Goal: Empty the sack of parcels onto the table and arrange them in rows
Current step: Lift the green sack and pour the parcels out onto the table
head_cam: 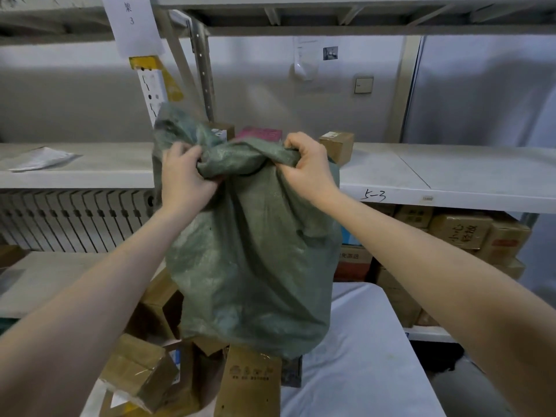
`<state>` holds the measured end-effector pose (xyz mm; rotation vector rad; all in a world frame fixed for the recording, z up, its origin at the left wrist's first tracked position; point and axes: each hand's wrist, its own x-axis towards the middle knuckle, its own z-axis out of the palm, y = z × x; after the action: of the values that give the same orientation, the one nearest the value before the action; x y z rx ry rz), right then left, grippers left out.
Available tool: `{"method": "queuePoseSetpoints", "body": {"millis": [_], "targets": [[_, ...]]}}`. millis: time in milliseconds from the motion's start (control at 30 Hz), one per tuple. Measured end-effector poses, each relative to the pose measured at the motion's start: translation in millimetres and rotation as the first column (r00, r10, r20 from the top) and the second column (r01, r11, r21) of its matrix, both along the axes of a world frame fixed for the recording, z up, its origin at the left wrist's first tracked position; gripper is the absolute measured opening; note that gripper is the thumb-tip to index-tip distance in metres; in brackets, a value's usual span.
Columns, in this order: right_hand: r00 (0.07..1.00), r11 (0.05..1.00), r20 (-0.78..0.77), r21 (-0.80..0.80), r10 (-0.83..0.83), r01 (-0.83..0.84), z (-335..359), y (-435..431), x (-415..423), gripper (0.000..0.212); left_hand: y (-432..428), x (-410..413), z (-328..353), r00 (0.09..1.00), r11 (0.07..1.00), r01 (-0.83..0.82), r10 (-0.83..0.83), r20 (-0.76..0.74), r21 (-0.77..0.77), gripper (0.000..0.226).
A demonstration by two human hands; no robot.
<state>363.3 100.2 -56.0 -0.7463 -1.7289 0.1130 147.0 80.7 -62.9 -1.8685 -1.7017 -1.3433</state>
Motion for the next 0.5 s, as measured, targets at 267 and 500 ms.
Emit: {"method": "queuePoseSetpoints", "body": {"millis": [267,500], "targets": [[0.932,0.937,0.363,-0.325,-0.002,0.129,-9,-3,3,0.04,8,-1,-40,0.999,0.885,0.031,-0.023,0.023,-0.464,0.068],[0.985,0.992,0.143,0.09,-0.097,0.085,46,-17,15,0.031,-3,18,13,0.99,0.995,0.046,-0.057,0.129,0.089,0.034]]}}
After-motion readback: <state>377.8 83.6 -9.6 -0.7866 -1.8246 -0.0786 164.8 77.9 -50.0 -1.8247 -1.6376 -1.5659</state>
